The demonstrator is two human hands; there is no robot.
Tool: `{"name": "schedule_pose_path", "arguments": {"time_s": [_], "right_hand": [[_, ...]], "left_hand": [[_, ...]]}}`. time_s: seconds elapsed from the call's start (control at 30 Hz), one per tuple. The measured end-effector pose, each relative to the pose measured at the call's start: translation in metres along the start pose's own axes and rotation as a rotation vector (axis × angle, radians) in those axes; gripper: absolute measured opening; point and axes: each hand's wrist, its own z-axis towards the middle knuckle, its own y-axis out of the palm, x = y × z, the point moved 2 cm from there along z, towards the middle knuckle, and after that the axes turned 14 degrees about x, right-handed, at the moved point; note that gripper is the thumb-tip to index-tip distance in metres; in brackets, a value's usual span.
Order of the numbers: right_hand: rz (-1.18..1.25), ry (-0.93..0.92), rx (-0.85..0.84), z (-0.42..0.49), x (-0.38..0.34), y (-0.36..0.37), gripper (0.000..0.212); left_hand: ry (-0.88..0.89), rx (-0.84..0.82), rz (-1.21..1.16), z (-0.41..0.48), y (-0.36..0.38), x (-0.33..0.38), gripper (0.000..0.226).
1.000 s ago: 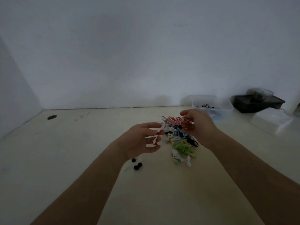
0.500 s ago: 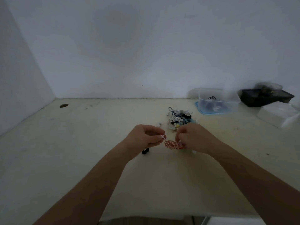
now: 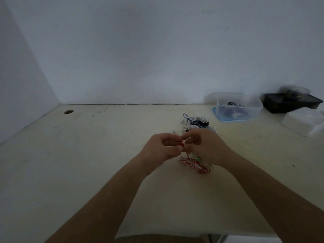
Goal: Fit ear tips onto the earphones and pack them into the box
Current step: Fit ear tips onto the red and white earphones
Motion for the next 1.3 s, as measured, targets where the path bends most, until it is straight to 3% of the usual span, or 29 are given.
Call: {"name": "schedule_pose_path", "arguments": {"time_s": [0.37,0.5,0.63,0.93,1.1,1.3], "right_hand": [[0.008,-0.02,0.048,0.004,0.008,-0.006,0.022],[0.106,0.045,0.073,0.007,0.014,-0.008,0.005],[0.252,0.152,0.057,0.007,0.016,-0.007,0.007],[0.462,0.3,0.083,0.02,0.016,0.008,0.004],[0.392,0.244,0.069,0.03,0.015,0.016,0.008],[0.308,0.241,-0.053,0.044,0.011,0.027,0.011]], "left_hand": [[0.028,-0.094,0.041,0.0,0.002,0.005,0.038],[0.085,-0.001,0.183,0.0,0.0,0.005,0.032],[0.261,0.074,0.446,0.007,-0.006,0.002,0.017],[0.39,0.245,0.662,0.025,-0.048,0.017,0.013],[0.371,0.135,0.97,0.031,-0.054,0.016,0.014],[0.41,0.107,1.122,0.037,-0.055,0.015,0.014]]}}
